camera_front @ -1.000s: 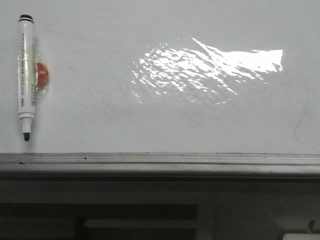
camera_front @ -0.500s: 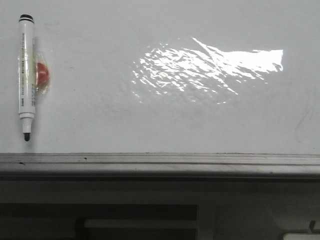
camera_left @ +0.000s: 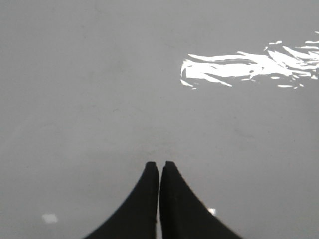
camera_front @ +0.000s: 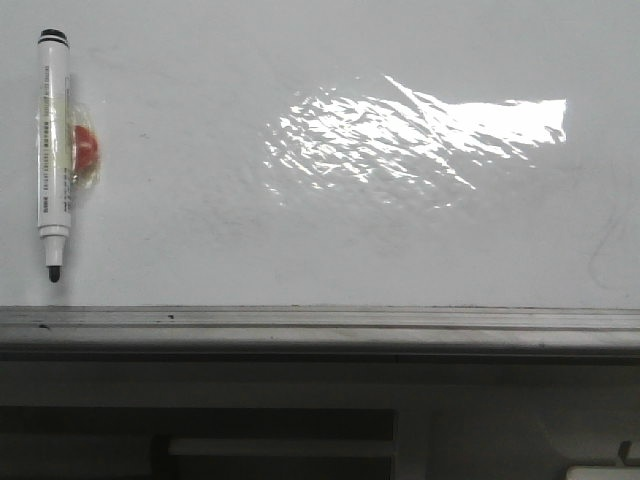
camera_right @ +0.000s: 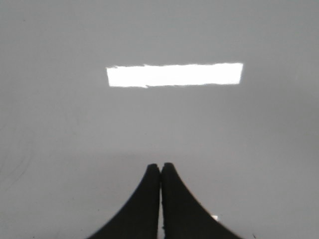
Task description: Write number 9 on whiteboard
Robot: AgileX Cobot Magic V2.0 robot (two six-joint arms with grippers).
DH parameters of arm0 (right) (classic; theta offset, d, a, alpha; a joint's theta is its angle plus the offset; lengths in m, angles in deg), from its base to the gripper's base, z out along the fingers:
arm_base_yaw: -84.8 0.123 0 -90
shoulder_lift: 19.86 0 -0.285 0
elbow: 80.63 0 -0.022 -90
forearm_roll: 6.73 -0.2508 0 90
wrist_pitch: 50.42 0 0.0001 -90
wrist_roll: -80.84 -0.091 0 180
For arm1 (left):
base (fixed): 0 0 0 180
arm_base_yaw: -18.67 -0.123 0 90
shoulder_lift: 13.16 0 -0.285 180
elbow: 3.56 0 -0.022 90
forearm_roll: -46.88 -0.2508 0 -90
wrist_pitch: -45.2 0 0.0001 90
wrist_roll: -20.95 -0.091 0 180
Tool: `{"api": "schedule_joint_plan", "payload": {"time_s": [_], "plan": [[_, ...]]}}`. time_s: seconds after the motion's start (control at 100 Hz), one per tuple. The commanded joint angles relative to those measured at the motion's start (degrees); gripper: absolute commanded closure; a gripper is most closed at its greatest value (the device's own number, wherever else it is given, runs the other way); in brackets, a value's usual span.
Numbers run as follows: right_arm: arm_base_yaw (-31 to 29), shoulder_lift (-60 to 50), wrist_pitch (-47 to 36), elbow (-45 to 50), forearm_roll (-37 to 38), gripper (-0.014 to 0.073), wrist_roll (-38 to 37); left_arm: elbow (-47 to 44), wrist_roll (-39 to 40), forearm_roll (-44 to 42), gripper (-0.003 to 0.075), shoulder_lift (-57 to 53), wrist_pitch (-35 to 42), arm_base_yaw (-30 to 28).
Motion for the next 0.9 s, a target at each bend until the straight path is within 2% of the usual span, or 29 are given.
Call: {"api": "schedule_joint_plan", "payload": {"time_s": [0.0, 0.26, 0.33, 0.44, 0.53, 0.64, 0.89], "plan": [[-0.4, -0.9, -4.99, 1.55, -0.85, 0.0635, 0.32, -0.99, 0.41, 0.01, 0.0741, -1.41, 6.87, 0.27], [0.06, -0.9, 2.76, -1.75, -5.59, 0.0635, 0.32, -0.26, 0.41, 0.01, 0.0741, -1.41, 12.81, 0.27], [0.06, -0.41, 3.79, -2.74, -7.93, 0.0635, 0.32, 1.12, 0.41, 0.01, 0.0741, -1.41, 11.16, 0.27], [0.06, 0.76, 5.64, -5.24, -9.4, 0.0635, 0.32, 5.38, 0.41, 0.1, 0.0741, -0.64, 4.38, 0.27], [0.06, 3.24, 11.25, -8.48, -9.4, 0.0635, 0.32, 9.57, 0.41, 0.1, 0.0741, 1.54, -0.55, 0.27], [0.06, 8.4, 16.13, -12.16, -9.4, 0.0635, 0.32, 12.63, 0.41, 0.13, 0.0741, 4.88, -0.7, 0.27], [2.07, 10.95, 14.83, -14.42, -9.4, 0.0635, 0.32, 14.26, 0.41, 0.03, 0.074, 10.02, 1.77, 0.27]]}}
